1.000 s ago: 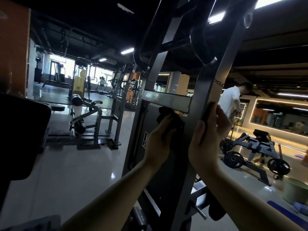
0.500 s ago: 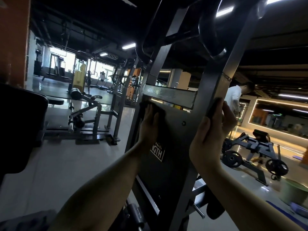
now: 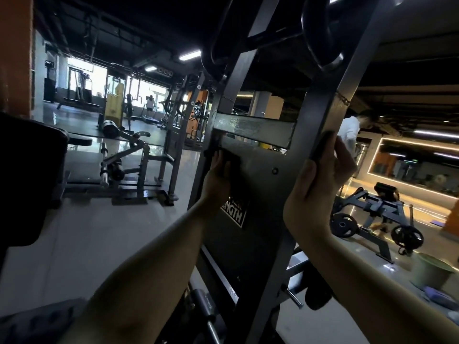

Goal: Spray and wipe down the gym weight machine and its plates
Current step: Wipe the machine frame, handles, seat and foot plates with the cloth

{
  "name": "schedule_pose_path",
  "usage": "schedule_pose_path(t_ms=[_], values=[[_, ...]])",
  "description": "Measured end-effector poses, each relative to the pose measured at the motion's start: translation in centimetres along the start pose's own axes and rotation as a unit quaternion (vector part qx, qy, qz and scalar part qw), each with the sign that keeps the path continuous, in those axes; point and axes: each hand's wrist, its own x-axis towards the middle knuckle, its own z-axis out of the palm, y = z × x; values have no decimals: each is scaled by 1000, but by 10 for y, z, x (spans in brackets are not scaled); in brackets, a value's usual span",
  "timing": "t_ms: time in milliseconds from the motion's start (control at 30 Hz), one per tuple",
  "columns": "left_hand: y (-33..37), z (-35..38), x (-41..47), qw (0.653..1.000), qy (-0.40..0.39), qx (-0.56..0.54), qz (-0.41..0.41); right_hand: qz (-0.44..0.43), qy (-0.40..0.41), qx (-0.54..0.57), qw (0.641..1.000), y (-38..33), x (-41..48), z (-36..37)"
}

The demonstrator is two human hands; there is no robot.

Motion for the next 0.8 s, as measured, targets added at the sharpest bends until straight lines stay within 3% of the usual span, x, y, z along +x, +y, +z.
schedule_pose_path(t_ms=[100, 233, 433, 567, 633, 700, 800], values=[[9, 7, -14, 998, 21, 58, -16, -9, 5, -11, 1000, -1, 0, 1], [38, 22, -73, 992, 7, 87, 89, 8, 9, -47, 999, -7, 2, -2], [60, 22, -126, 988, -69, -10, 136, 34, -58, -59, 996, -14, -23, -21], [50, 26, -109, 983, -66, 30, 168, 11, -86, -78, 993, -16, -63, -33], [45, 23, -84, 993, -37, 24, 112, -1, -87, -87, 992, -10, -72, -34], [34, 14, -58, 1000, -5, -2, -2, -7, -84, -95, 992, -4, -74, -33], [16, -3, -28, 992, 21, 97, -77, 3, -78, -93, 993, -4, -79, -28]])
